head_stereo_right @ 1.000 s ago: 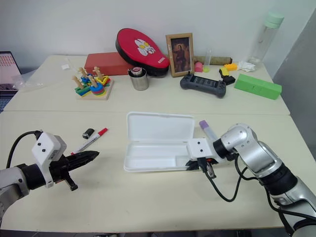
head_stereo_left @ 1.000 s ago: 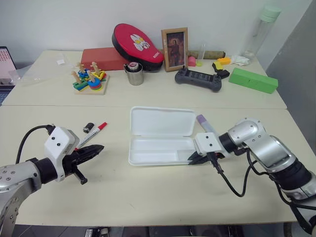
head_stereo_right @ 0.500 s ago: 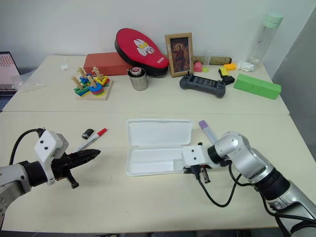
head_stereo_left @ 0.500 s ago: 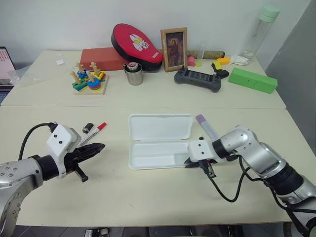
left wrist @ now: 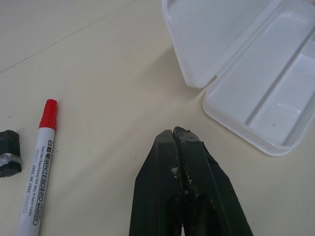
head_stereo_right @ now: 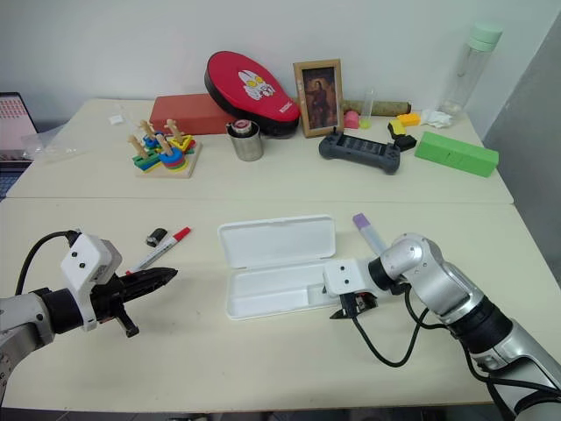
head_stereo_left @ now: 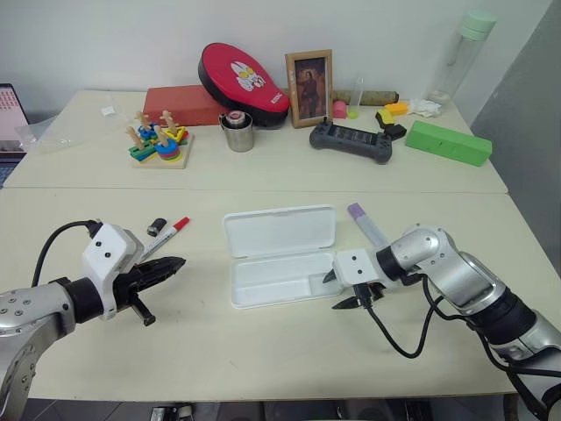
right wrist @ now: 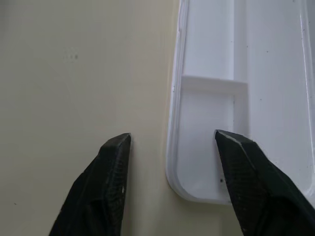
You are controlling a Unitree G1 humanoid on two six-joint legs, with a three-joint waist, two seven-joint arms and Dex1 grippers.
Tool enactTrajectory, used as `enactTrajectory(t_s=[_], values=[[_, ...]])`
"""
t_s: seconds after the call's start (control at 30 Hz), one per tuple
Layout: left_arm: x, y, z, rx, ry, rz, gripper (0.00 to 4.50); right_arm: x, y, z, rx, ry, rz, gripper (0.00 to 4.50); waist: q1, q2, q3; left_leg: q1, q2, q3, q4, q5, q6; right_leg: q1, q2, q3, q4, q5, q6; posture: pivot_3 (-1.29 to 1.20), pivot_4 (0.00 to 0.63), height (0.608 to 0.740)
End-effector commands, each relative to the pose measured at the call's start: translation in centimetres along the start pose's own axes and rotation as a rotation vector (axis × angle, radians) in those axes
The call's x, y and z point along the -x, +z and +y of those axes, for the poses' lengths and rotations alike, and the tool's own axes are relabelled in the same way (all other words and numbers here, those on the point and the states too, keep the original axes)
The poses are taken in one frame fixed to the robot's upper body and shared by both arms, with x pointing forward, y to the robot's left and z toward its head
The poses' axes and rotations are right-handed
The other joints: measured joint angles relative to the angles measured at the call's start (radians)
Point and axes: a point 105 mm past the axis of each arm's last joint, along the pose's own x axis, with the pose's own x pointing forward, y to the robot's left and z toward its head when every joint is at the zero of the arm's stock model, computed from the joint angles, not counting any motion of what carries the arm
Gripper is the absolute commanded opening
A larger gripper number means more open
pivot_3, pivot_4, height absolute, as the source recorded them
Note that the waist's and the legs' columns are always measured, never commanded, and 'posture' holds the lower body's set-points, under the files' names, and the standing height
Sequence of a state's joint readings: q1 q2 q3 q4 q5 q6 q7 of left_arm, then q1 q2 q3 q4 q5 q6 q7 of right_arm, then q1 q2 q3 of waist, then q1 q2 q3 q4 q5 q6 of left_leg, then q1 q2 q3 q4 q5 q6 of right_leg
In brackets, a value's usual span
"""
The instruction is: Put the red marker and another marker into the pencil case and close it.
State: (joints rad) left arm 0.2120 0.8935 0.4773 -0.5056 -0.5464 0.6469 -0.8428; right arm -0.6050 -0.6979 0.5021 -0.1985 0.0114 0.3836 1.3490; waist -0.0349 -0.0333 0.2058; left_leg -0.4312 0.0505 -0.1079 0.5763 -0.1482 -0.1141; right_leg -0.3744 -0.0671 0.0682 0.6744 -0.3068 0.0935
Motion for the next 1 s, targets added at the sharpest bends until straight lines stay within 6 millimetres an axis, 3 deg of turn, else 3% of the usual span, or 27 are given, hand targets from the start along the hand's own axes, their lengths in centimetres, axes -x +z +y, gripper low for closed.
enactTrajectory(t_s=[0.03, 0.13, 0.53, 0.7, 0.8, 1.0], values=[[0.5, 0.8, 0.4, -0.041, 0.020, -0.019, 0.00, 1.9, 2.0, -0.5, 0.026, -0.030, -0.055, 3.92, 0.000, 0.000, 0.000, 0.000, 0.000, 0.000, 0.000, 0.000, 0.000, 0.000, 0.000, 0.000, 0.000, 0.000, 0.000, 0.00, 0.150, 0.740], [0.6, 0.8, 0.6, -0.042, 0.021, -0.020, 0.00, 3.4, 3.4, -0.5, 0.008, -0.038, -0.116, 4.42, 0.000, 0.000, 0.000, 0.000, 0.000, 0.000, 0.000, 0.000, 0.000, 0.000, 0.000, 0.000, 0.000, 0.000, 0.000, 0.00, 0.150, 0.740], [0.9, 0.8, 2.1, -0.031, 0.103, -0.026, 0.00, 6.6, 6.8, -2.1, -0.009, -0.169, -0.297, 4.42, 0.000, 0.000, 0.000, 0.000, 0.000, 0.000, 0.000, 0.000, 0.000, 0.000, 0.000, 0.000, 0.001, 0.000, 0.000, 0.00, 0.150, 0.740], [1.4, -0.2, 3.2, -0.017, 0.153, 0.017, 0.00, 7.9, 8.5, -2.9, -0.018, -0.198, -0.386, 4.42, -0.001, 0.000, 0.000, 0.000, 0.000, 0.000, 0.000, 0.000, 0.000, -0.001, 0.000, 0.000, 0.002, 0.000, 0.000, 0.00, 0.150, 0.740], [1.6, -0.6, 3.6, -0.012, 0.173, 0.025, 0.00, 8.0, 8.8, -2.9, -0.020, -0.202, -0.394, 4.42, 0.000, 0.000, 0.000, 0.000, 0.000, 0.000, 0.000, 0.000, 0.000, -0.001, 0.000, 0.000, 0.002, 0.000, -0.001, 0.00, 0.150, 0.740], [1.9, -3.1, 6.2, 0.048, 0.311, 0.073, 0.00, 7.9, 8.9, -2.9, -0.020, -0.210, -0.401, 4.42, 0.000, 0.000, 0.000, 0.000, 0.000, 0.000, 0.000, 0.000, 0.000, -0.001, 0.000, 0.000, 0.002, -0.001, -0.001, 0.00, 0.150, 0.740]])
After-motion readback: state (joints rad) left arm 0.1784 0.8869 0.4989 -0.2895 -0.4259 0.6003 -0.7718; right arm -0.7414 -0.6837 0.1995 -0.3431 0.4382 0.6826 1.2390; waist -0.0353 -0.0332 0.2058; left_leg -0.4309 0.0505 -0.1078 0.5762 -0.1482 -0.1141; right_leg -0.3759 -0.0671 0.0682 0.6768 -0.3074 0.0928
